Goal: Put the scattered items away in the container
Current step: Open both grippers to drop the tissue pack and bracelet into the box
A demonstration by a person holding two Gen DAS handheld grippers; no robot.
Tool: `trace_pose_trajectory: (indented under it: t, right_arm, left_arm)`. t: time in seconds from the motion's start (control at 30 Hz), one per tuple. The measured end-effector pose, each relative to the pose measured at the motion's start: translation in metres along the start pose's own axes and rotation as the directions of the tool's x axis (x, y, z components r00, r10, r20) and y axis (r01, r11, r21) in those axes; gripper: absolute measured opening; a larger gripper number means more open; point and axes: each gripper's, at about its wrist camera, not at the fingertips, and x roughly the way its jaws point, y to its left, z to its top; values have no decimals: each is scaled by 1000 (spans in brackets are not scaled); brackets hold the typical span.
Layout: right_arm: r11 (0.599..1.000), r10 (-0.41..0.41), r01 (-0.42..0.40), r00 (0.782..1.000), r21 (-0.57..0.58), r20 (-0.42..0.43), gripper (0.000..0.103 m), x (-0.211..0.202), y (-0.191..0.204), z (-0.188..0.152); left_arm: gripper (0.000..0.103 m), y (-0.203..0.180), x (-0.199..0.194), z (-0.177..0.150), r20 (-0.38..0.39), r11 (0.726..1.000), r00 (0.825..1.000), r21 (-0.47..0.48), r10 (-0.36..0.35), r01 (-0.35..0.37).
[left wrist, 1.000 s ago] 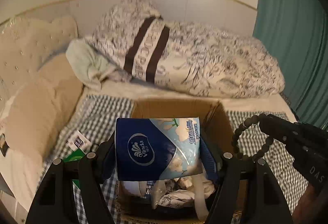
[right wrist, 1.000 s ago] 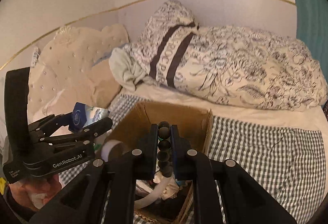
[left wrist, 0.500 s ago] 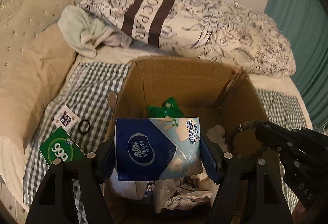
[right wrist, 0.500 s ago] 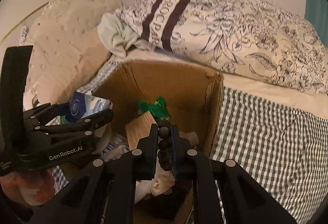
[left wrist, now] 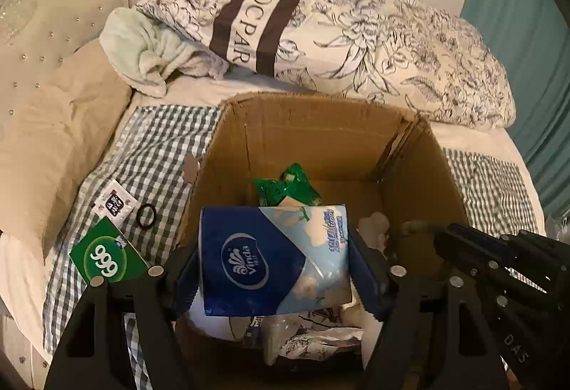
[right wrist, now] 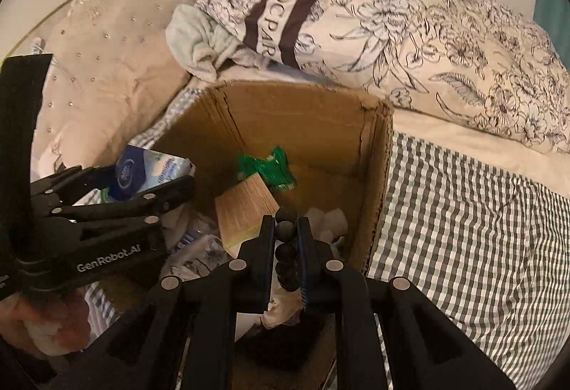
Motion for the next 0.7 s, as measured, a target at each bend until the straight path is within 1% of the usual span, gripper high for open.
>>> trace_pose_trajectory:
  t: [0.07, 0.1, 0.13, 0.17, 0.27, 0.37, 0.43, 0.47, 0.5, 0.53, 0.57, 0.6, 0.67, 0.7]
  right_arm:
    - [1000, -10, 10, 1000, 1, 28, 22, -9, 1, 2]
    - [1000, -15, 15, 999, 0, 50, 33, -16, 2, 2]
    - [1000, -20, 21, 997, -4, 73, 41, -22, 2, 2]
    - [1000, -26, 26, 995, -9, 92, 43, -28, 3, 3]
    - [998, -48, 51, 988, -20, 147, 43, -47, 5, 4]
    - [999, -50, 52, 980, -7, 193, 43, -63, 5, 6]
    - [999, -53, 54, 974, 0, 221, 44, -75, 5, 7]
    - [998, -54, 55, 971, 2, 235, 44, -81, 5, 7]
    - [998, -54, 55, 967, 3, 248, 47, -87, 4, 7]
    - [999, -53, 53, 964, 4, 260, 53, -93, 4, 7]
    - [999, -50, 51, 961, 3, 270, 56, -98, 4, 7]
    - [999, -50, 52, 958, 1, 281, 59, -104, 5, 7]
    - [998, -55, 59, 952, -2, 301, 60, -114, 6, 7]
    - [998, -58, 62, 950, -3, 308, 64, -119, 5, 7]
  left_arm:
    - [84, -1, -10, 2, 21, 1000, 1000, -9, 3, -3]
    - [85, -1, -16, 3, 40, 1000, 999, -14, 0, 0]
    - [87, -1, -21, 5, 55, 1000, 998, -15, -3, 4]
    - [90, -2, -29, 7, 76, 1000, 997, -17, -5, 6]
    - [90, -3, -48, 12, 125, 1000, 992, -24, -6, 9]
    - [91, -5, -69, 16, 175, 999, 984, -30, -14, 19]
    - [94, -7, -83, 18, 208, 999, 978, -38, -14, 22]
    - [98, -7, -89, 18, 222, 999, 975, -42, -17, 27]
    - [100, -7, -96, 18, 238, 998, 971, -47, -21, 33]
    - [100, -8, -103, 18, 258, 998, 966, -52, -25, 40]
    - [101, -8, -111, 18, 278, 997, 960, -57, -27, 44]
    - [103, -8, -117, 18, 293, 997, 956, -61, -25, 45]
    - [103, -9, -129, 18, 327, 996, 945, -69, -23, 48]
    - [103, -10, -133, 18, 337, 996, 941, -72, -23, 50]
